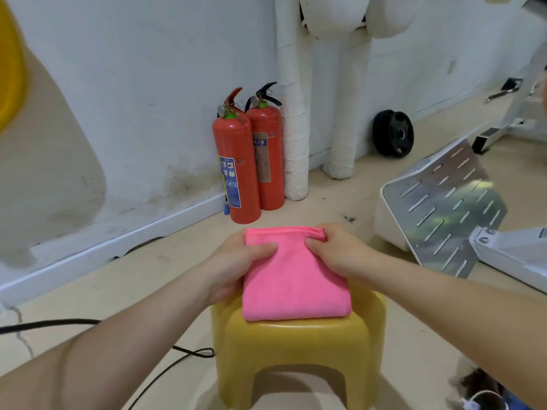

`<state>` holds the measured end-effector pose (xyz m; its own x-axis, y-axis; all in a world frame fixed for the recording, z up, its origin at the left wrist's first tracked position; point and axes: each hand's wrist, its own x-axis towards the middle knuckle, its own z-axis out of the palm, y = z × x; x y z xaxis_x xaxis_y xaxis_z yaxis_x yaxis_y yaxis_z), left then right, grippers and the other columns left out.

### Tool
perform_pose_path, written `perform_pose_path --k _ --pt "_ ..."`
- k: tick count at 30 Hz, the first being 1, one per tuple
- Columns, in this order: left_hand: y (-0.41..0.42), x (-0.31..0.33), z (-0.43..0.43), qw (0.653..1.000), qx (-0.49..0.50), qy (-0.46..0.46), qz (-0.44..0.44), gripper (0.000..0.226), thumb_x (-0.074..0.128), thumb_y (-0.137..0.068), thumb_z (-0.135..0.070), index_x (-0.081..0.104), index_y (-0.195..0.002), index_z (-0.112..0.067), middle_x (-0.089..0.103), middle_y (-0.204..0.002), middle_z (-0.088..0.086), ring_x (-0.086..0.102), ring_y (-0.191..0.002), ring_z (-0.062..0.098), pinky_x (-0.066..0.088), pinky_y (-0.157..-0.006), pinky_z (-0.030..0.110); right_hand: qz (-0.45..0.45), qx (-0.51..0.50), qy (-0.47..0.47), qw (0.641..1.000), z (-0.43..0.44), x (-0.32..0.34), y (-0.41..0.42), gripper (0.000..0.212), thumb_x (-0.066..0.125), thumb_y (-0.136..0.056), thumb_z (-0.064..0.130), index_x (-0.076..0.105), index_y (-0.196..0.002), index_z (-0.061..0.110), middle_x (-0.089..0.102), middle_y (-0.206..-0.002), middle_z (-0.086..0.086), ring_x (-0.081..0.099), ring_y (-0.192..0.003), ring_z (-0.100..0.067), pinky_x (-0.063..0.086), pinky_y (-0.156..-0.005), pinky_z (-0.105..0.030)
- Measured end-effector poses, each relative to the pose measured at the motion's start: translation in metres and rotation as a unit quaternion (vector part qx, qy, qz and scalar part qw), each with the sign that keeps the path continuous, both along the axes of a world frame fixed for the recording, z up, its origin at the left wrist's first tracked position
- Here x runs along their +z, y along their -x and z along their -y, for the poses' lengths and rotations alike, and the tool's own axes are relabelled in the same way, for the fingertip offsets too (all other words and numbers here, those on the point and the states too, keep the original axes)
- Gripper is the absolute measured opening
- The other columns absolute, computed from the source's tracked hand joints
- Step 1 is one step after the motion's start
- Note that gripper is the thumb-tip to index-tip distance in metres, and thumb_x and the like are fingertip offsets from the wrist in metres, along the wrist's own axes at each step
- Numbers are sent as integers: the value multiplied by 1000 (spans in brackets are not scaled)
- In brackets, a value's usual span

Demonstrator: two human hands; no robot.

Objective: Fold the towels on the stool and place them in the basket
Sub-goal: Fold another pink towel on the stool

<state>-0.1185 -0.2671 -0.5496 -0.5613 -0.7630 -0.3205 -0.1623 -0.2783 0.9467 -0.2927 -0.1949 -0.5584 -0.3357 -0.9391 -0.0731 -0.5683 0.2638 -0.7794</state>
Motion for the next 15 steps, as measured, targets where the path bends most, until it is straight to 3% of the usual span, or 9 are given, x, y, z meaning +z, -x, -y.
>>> perform_pose_path --k 3,7,11,15 --pt "11 -15 12 960 31 228 162 36 61 -86 -10 52 -120 -20 63 -99 1 58 -81 10 47 -71 24 -168 -43 8 985 6 -14 -5 19 47 -96 27 48 -82 14 63 -89 -13 57 -89 -33 33 -66 -34" --pt "22 -29 19 889 2 392 237 36 54 -91 -15 50 -127 -19 62 -119 4 57 -108 24 38 -83 25 -273 -87 28 958 6 -32 -11 24 36 -99 33 45 -108 13 65 -100 -16 61 -94 -37 34 -64 -38" --pt "27 -36 23 861 -1 435 265 30 50 -94 -20 53 -124 -16 65 -118 9 57 -110 28 40 -86 30 -321 -87 29 943 8 -37 -11 19 31 -100 27 40 -110 15 63 -99 -10 61 -89 -33 32 -60 -35" --pt "30 -39 37 853 5 421 310 22 49 -93 -35 63 -101 -19 68 -105 6 59 -101 29 46 -81 36 -325 -79 34 942 9 -37 -9 19 34 -96 15 38 -114 16 60 -97 -7 56 -79 -32 30 -58 -35"
